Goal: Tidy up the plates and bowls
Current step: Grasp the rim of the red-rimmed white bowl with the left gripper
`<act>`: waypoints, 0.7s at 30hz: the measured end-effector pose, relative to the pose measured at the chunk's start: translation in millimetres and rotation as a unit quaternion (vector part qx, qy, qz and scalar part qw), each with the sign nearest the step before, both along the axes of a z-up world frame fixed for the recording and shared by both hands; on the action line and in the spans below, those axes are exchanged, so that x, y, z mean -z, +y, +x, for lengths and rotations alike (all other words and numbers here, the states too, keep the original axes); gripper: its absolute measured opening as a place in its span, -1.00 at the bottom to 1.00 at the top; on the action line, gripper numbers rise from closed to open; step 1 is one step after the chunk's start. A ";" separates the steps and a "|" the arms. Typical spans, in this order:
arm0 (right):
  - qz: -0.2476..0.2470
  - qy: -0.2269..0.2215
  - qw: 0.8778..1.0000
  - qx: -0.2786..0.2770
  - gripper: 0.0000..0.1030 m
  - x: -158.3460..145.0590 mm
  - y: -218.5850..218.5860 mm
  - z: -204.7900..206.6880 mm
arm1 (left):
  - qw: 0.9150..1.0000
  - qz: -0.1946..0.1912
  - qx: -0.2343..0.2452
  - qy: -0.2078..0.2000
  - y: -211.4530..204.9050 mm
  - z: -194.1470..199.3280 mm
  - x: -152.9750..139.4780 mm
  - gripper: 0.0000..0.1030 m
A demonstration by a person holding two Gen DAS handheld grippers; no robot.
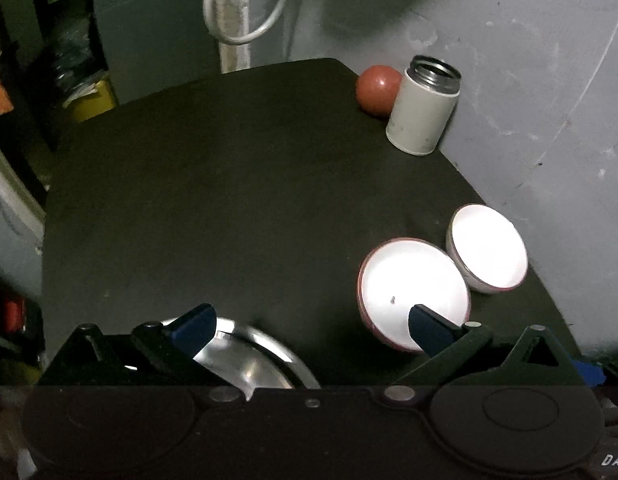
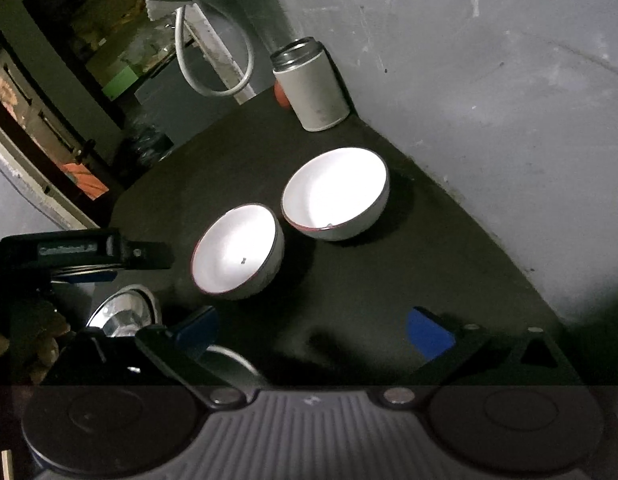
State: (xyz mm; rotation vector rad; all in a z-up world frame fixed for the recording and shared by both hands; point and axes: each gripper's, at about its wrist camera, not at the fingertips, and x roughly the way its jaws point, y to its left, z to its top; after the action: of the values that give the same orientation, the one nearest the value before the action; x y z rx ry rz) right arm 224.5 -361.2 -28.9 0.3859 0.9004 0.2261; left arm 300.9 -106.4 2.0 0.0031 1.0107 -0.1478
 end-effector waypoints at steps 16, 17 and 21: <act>0.019 -0.008 1.000 0.021 0.70 16.2 9.7 34.2 | 0.998 0.032 0.057 0.009 -19.9 38.0 26.9 0.96; 0.019 -0.008 1.000 0.020 0.67 16.7 11.0 36.0 | 0.998 0.033 0.059 0.009 -20.5 38.6 27.5 0.95; 0.025 -0.007 1.000 0.013 0.53 19.2 16.2 45.2 | 0.998 0.032 0.061 0.010 -20.2 39.8 30.3 0.83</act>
State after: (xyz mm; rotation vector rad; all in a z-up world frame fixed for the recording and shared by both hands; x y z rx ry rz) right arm 269.8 -344.9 -48.1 0.4410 0.8759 0.2275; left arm 340.7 -126.6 -28.3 0.1212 1.0349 -0.2267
